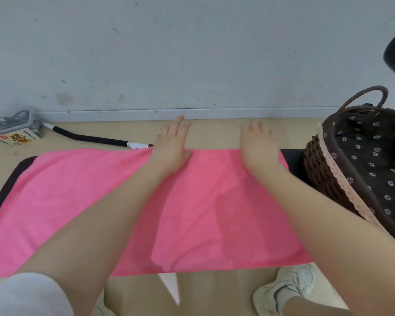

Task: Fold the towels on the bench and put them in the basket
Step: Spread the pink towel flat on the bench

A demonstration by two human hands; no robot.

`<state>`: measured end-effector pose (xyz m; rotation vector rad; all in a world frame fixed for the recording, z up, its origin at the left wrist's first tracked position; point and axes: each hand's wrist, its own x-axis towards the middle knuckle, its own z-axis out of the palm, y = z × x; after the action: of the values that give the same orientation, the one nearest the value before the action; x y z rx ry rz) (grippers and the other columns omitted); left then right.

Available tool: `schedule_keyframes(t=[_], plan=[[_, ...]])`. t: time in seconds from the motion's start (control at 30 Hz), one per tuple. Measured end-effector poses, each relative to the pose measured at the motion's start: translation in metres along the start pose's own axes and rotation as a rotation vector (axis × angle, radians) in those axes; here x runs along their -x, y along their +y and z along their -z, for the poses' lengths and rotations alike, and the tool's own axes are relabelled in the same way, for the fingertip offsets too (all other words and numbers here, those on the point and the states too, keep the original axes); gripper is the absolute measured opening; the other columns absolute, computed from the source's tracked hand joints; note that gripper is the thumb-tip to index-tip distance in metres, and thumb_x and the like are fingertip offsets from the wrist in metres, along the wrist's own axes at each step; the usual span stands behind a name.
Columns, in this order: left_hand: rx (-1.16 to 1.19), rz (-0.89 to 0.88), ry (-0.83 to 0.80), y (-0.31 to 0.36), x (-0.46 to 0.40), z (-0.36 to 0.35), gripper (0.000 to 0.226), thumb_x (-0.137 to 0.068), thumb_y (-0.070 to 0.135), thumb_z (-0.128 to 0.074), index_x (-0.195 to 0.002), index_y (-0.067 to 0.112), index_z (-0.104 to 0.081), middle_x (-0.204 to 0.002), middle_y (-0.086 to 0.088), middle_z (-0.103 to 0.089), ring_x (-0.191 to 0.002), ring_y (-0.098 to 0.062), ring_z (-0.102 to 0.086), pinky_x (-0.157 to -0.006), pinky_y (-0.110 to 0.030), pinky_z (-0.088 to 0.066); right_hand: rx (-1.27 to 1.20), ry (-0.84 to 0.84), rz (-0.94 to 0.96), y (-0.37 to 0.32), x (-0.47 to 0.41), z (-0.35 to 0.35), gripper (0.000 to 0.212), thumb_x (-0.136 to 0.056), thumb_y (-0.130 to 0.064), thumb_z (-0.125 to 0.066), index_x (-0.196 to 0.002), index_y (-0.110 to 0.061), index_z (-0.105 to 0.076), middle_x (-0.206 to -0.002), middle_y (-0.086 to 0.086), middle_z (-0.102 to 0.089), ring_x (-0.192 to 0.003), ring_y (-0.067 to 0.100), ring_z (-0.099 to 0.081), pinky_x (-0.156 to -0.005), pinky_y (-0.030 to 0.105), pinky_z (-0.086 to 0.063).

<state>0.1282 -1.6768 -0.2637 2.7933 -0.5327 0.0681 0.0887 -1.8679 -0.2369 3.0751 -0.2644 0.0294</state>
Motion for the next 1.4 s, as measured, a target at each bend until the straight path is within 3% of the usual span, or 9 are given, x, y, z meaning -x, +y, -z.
schedule_keyframes(t=[0.1, 0.17, 0.37, 0.5, 0.63, 0.73, 0.87, 1.17, 1.4], plan=[[0.009, -0.050, -0.053, -0.002, 0.026, -0.011, 0.059, -0.094, 0.022, -0.045, -0.147, 0.010, -0.021, -0.158, -0.008, -0.005, -0.144, -0.026, -0.012, -0.116, -0.039, -0.013, -0.219, -0.118, 0.361, -0.038, 0.029, -0.020, 0.056, -0.099, -0.036, -0.032, -0.150, -0.021, -0.015, -0.160, 0.002, 0.001, -0.147, 0.021, 0.001, -0.117, 0.042, -0.001], [-0.016, -0.049, -0.101, -0.005, 0.042, -0.018, 0.058, -0.098, 0.031, -0.036, -0.148, 0.011, -0.016, -0.159, -0.005, -0.003, -0.146, -0.021, -0.006, -0.118, -0.036, -0.006, -0.212, -0.193, 0.436, -0.052, 0.047, -0.034, 0.059, -0.098, -0.048, -0.022, -0.151, -0.028, -0.004, -0.160, -0.005, 0.005, -0.147, 0.015, 0.006, -0.117, 0.046, 0.005], [-0.170, 0.138, -0.230, -0.034, 0.087, -0.006, 0.072, -0.091, 0.064, -0.020, -0.149, 0.028, 0.000, -0.159, -0.002, 0.008, -0.146, -0.017, 0.006, -0.117, -0.038, 0.004, -0.110, -0.276, 0.158, -0.027, 0.060, -0.041, 0.066, -0.094, -0.060, -0.016, -0.150, -0.032, 0.004, -0.159, -0.002, 0.010, -0.147, 0.018, 0.008, -0.119, 0.045, 0.002], [-0.032, 0.092, -0.214, -0.053, 0.106, 0.011, 0.065, -0.094, 0.054, -0.025, -0.149, 0.019, -0.016, -0.158, -0.008, -0.010, -0.146, -0.021, -0.010, -0.117, -0.033, -0.006, -0.135, -0.263, 0.068, -0.057, 0.068, -0.022, 0.071, -0.095, -0.057, -0.018, -0.151, -0.017, -0.001, -0.160, 0.007, 0.005, -0.147, 0.022, 0.004, -0.119, 0.048, -0.001], [0.232, 0.255, 0.162, -0.100, 0.117, 0.038, 0.044, -0.093, 0.023, -0.034, -0.126, 0.000, -0.052, -0.128, -0.021, -0.054, -0.120, -0.034, -0.048, -0.103, -0.037, -0.033, -0.277, -0.115, 0.459, -0.149, 0.081, -0.001, 0.058, -0.099, -0.044, -0.026, -0.151, -0.021, -0.013, -0.160, 0.006, -0.003, -0.147, 0.020, -0.003, -0.119, 0.040, -0.004], [0.190, 0.475, 0.283, -0.149, 0.125, 0.051, 0.036, -0.090, 0.009, -0.040, -0.122, 0.001, -0.054, -0.131, -0.022, -0.048, -0.122, -0.038, -0.042, -0.104, -0.041, -0.031, -0.283, -0.154, 0.616, -0.205, 0.083, 0.006, 0.054, -0.100, -0.040, -0.026, -0.150, -0.018, -0.018, -0.160, 0.006, -0.003, -0.147, 0.020, -0.003, -0.118, 0.038, -0.004], [0.155, 0.729, 0.136, -0.205, 0.129, 0.064, 0.039, -0.094, 0.020, -0.039, -0.132, 0.015, -0.046, -0.146, -0.022, -0.029, -0.134, -0.039, -0.027, -0.111, -0.047, -0.024, -0.191, -0.198, 0.651, -0.243, 0.069, 0.006, 0.058, -0.099, -0.040, -0.032, -0.150, -0.015, -0.016, -0.160, 0.007, -0.002, -0.147, 0.021, -0.001, -0.118, 0.037, -0.004], [0.267, 0.470, 0.032, -0.264, 0.119, 0.070, 0.038, -0.098, 0.021, -0.036, -0.128, 0.034, -0.054, -0.145, 0.000, -0.038, -0.135, -0.029, -0.026, -0.116, -0.040, -0.014, -0.112, -0.291, 0.668, -0.283, 0.063, -0.018, 0.069, -0.095, -0.054, -0.030, -0.151, -0.023, -0.003, -0.160, 0.003, 0.006, -0.147, 0.021, 0.005, -0.119, 0.041, 0.002], [0.025, 0.529, -0.108, -0.263, 0.115, 0.069, 0.044, -0.101, 0.027, -0.021, -0.144, 0.022, -0.028, -0.155, 0.002, -0.019, -0.140, -0.033, -0.015, -0.115, -0.055, -0.006, -0.062, -0.284, 0.632, -0.276, 0.064, -0.021, 0.070, -0.094, -0.060, -0.023, -0.150, -0.027, 0.004, -0.159, -0.001, 0.010, -0.147, 0.020, 0.008, -0.120, 0.040, 0.003]])
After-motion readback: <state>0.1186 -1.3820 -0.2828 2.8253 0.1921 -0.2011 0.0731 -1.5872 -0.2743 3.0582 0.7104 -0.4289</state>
